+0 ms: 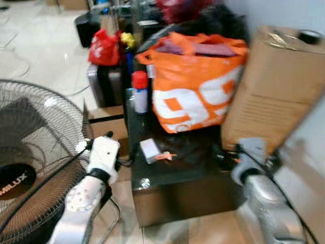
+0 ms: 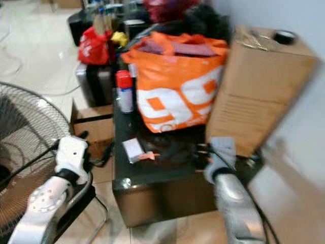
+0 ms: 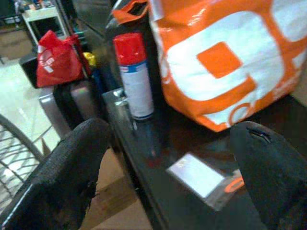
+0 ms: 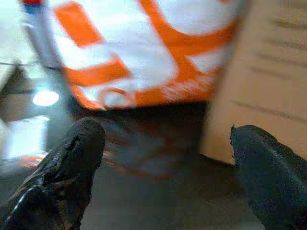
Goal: Hang keys on a hook
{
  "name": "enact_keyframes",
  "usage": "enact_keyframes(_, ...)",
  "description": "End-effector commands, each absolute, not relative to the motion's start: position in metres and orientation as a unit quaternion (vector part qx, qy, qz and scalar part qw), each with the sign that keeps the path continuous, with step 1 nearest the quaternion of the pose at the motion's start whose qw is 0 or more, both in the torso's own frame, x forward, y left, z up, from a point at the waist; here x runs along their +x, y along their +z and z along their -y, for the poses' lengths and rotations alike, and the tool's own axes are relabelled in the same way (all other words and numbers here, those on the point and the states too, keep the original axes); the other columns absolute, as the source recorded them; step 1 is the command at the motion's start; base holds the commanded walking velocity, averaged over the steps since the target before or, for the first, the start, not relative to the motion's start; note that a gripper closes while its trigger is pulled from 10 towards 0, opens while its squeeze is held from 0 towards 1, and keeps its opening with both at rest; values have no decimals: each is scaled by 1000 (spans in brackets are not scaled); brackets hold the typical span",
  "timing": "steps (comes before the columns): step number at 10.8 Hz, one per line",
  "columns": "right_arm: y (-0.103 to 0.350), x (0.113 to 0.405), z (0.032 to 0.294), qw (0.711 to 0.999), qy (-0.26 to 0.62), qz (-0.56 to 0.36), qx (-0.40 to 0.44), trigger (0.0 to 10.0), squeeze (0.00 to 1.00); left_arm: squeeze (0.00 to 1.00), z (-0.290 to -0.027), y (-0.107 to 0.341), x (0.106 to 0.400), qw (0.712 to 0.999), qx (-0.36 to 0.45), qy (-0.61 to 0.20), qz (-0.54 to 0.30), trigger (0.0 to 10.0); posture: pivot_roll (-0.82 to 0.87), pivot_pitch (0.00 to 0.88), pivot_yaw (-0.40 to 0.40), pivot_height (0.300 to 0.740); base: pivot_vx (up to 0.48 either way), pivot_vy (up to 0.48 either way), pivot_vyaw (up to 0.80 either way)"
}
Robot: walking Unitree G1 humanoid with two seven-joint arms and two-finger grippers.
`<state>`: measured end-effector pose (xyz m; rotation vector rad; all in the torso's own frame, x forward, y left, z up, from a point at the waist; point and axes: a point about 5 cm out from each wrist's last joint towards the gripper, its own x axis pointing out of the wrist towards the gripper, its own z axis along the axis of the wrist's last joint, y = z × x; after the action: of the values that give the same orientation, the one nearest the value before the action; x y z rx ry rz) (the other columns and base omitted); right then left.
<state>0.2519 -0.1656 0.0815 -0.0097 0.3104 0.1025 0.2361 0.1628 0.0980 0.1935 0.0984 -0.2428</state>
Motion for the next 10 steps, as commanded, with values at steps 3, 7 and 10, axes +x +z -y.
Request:
enact_keyframes(3, 85, 255, 169, 988, 51, -146, -19, 10000, 0, 404, -161, 99, 238, 987, 96, -123, -47, 10000, 12, 0, -20, 740, 325, 0, 165)
enact_keyframes(7, 83, 258, 173, 985, 61, -155, -39, 10000, 0, 404, -161, 96, 234, 987, 94, -120, -49, 10000, 12, 0, -42, 740, 322, 0, 200)
enact_keyframes(10, 78, 261, 173, 971, 132, -182, -78, 10000, 0, 380, -154, 87, 229, 979, 105, -158, -72, 10000, 10, 0, -56, 740, 91, 0, 0)
